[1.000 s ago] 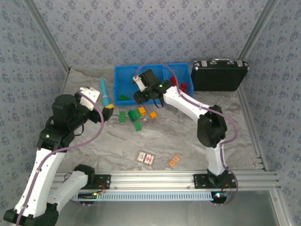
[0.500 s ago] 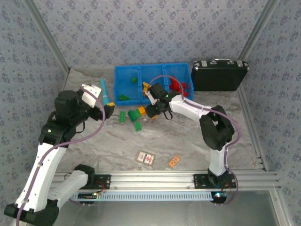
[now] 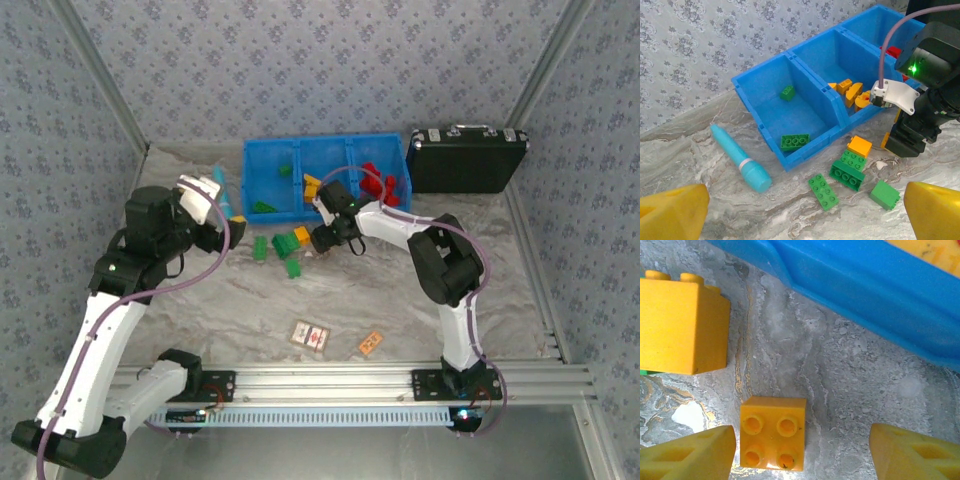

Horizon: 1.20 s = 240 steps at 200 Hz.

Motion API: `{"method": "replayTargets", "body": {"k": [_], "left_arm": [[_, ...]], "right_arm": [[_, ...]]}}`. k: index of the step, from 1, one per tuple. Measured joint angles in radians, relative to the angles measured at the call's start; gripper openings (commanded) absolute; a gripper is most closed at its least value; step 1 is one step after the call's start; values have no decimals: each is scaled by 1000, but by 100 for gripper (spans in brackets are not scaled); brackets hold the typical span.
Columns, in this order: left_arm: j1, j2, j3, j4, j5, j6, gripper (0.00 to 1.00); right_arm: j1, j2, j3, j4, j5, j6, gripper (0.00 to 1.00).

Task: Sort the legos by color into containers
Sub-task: Pick up the lego from the center of the table, then place the lego in the container.

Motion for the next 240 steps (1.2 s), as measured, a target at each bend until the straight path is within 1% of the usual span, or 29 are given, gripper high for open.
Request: {"method": "replayTargets", "body": {"k": [71, 124, 156, 199, 240], "left_arm": [[0, -2, 27, -11, 0, 0, 100], [0, -3, 28, -16, 1, -8, 100], [0, -14, 28, -19, 1, -14, 100], [0, -26, 28, -25, 1, -19, 100], [0, -35, 29, -26, 1, -34, 100]], "right_arm": [[6, 36, 10, 4, 7, 11, 57], [13, 38, 10, 4, 16, 18, 39], [14, 35, 9, 2, 19, 17, 33], [17, -7, 4, -61, 35, 16, 30], [11, -159, 4, -121, 104, -3, 31]]}}
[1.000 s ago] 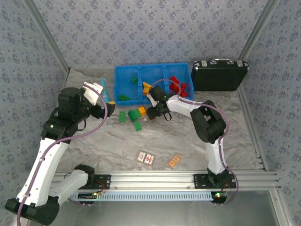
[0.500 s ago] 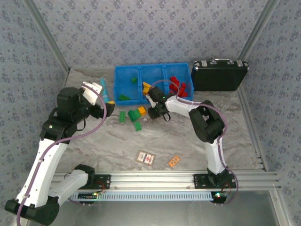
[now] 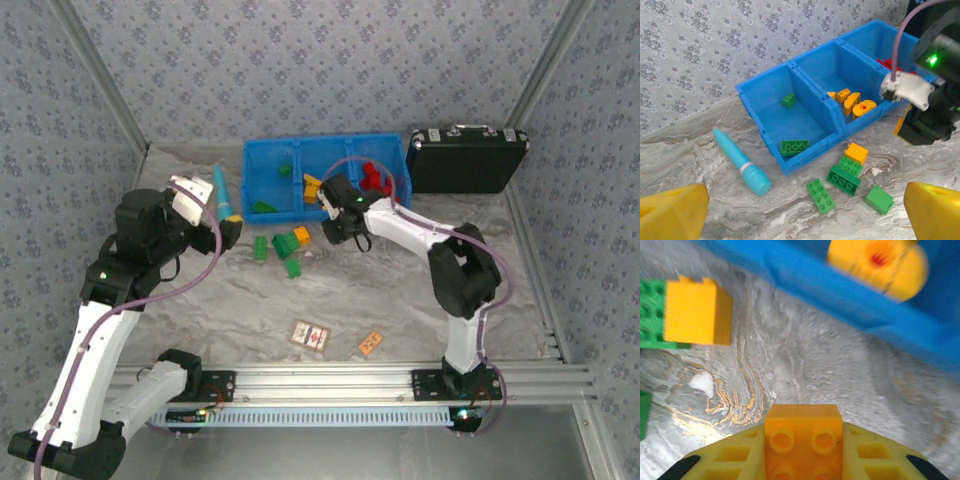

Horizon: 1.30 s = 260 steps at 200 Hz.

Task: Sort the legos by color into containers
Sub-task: Place the lego in the container.

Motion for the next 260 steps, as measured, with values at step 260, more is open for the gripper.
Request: {"method": "replayTargets", "body": {"k": [260], "left_arm": [[2, 69, 108, -84, -58, -41, 100]], "right_arm": [[-87, 437, 615, 125, 51, -23, 33]]}}
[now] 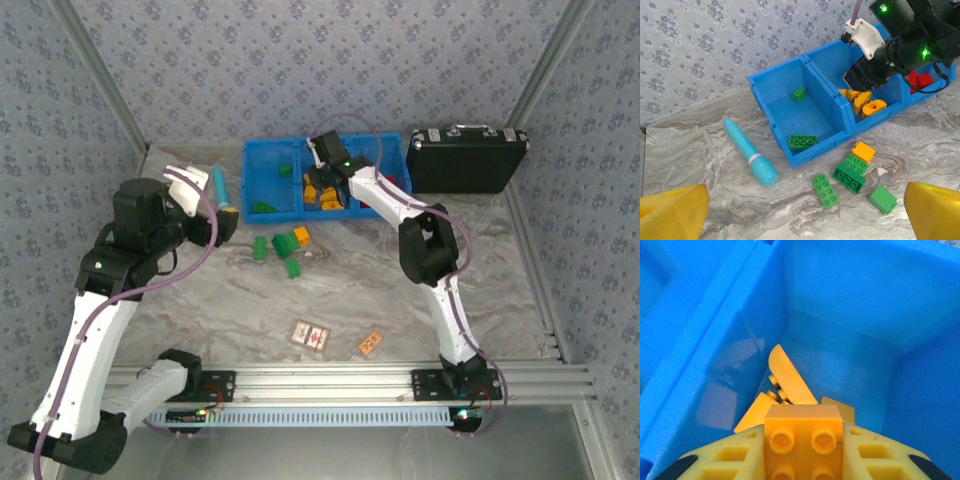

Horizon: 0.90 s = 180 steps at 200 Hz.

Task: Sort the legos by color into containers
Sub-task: Place the lego in the container.

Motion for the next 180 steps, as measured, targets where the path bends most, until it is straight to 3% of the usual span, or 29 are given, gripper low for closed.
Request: {"method": "replayTargets", "body": {"k": [49, 96, 122, 180], "left_arm": [[0, 24, 0, 5, 2, 0, 100], [7, 39, -10, 29, 14, 0, 100], [8, 39, -12, 33, 24, 0, 100], [8, 16, -29, 35, 38, 0, 100]], "right_arm": [[0, 49, 40, -37, 0, 0, 38], [0, 71, 42, -60, 1, -2, 52], [0, 68, 32, -57, 2, -3, 52], [11, -126, -241, 0, -73, 47, 56]]}}
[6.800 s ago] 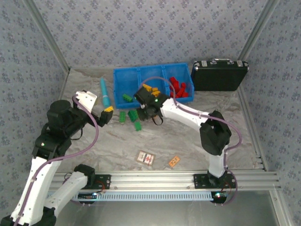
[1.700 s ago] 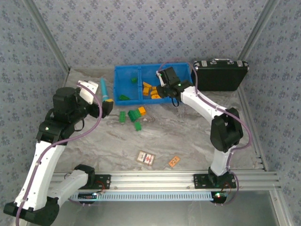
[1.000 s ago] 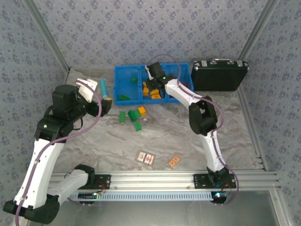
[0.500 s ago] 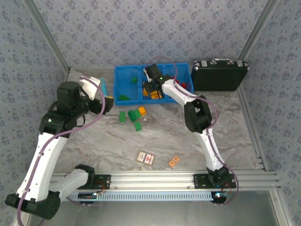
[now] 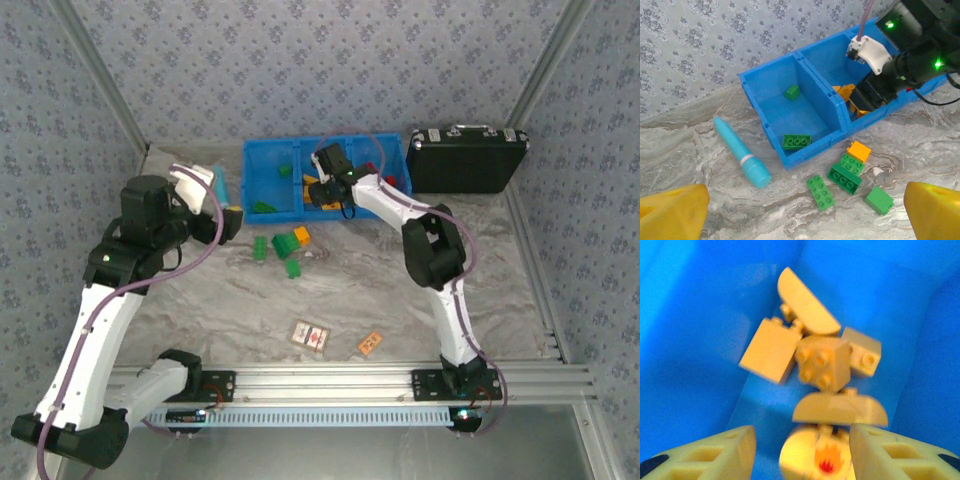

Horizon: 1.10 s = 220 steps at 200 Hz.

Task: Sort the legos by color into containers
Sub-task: Place the lego in the container, then pick up the lego from the center of the table.

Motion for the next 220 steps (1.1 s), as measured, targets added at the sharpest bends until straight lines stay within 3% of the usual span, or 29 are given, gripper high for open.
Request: {"method": "replayTargets", "body": {"k": [95, 137, 220], "left_arm": [[5, -47, -63, 49, 55, -5, 100], [5, -110, -90, 57, 73, -12, 100], [5, -137, -92, 62, 74, -12, 100]], "right_arm": [[244, -297, -360, 45, -17, 164, 64], [281, -306, -438, 31, -18, 237, 65], [350, -224, -406, 26, -27, 269, 70]]}}
